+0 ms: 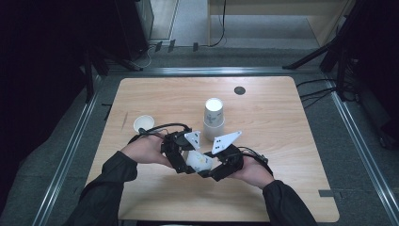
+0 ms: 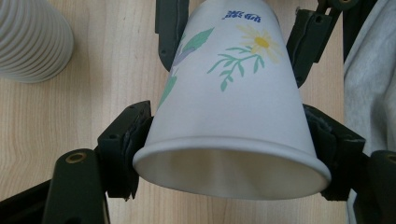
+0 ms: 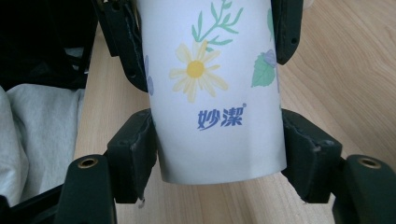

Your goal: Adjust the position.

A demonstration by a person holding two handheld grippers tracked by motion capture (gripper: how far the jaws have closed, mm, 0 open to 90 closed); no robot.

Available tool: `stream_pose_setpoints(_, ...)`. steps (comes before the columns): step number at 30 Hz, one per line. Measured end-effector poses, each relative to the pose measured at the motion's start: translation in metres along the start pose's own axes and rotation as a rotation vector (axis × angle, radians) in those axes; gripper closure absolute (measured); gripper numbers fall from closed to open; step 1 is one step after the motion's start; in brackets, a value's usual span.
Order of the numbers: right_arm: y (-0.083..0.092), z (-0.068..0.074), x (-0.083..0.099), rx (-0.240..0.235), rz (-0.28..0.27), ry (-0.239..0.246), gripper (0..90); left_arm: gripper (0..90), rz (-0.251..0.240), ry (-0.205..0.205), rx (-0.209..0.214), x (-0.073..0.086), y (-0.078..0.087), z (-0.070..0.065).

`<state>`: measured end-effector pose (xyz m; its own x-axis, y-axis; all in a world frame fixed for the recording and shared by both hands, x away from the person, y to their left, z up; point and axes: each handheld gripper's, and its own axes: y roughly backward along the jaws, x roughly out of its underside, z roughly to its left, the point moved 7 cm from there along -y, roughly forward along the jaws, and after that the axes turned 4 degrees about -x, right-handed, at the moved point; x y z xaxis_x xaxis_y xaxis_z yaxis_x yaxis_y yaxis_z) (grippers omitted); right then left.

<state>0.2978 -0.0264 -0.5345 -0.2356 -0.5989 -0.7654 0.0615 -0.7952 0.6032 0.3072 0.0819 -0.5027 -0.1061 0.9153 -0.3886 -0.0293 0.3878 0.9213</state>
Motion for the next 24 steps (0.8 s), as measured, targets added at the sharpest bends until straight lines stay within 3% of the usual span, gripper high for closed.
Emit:
stream_pose_setpoints(9,0.0,0.001,-0.001,0.005,0.004,0.02,34.7,17.6,-0.045,0.008,0.017,-0.001,0.004,0.0)
stream_pose_setpoints(13,0.004,0.0,-0.002,0.01,-0.008,0.013,34.7,12.6,-0.082,-0.005,-0.019,0.0,0.009,0.003)
stream_pose_setpoints(18,0.011,-0.001,-0.004,0.019,-0.033,0.015,34.8,9.4,-0.175,0.067,0.017,0.002,0.017,0.009)
stream_pose_setpoints(24,0.021,-0.003,-0.008,0.028,-0.077,0.007,34.7,9.4,-0.234,0.086,0.019,0.005,0.026,0.01)
